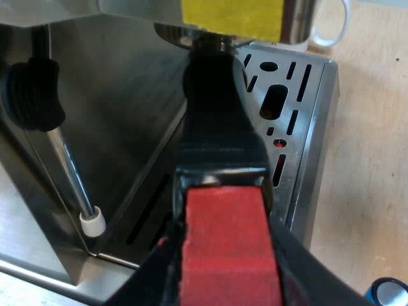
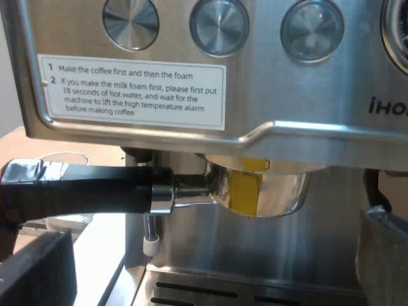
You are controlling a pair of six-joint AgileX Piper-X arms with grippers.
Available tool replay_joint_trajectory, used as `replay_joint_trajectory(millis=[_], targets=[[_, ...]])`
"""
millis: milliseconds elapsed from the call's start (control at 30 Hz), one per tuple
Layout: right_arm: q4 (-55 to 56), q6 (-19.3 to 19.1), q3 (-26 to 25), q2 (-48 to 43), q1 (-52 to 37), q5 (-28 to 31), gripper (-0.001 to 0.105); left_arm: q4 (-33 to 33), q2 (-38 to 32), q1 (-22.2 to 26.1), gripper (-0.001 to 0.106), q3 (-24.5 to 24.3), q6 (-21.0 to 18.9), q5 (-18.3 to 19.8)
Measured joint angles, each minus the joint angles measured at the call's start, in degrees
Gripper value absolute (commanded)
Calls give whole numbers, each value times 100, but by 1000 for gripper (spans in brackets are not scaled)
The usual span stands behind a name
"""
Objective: Put the handle in the coffee machine
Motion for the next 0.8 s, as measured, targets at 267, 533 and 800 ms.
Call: replay_joint_trajectory(millis=[267, 533, 800], targets=[[0, 0, 0, 0, 0, 0, 90, 0, 0, 0, 0, 0, -15, 23], [0, 0, 0, 0, 0, 0, 90, -11, 0, 0, 0, 11, -128, 78], [0, 0, 0, 0, 0, 0, 90, -25, 0, 0, 0, 11, -128, 89]])
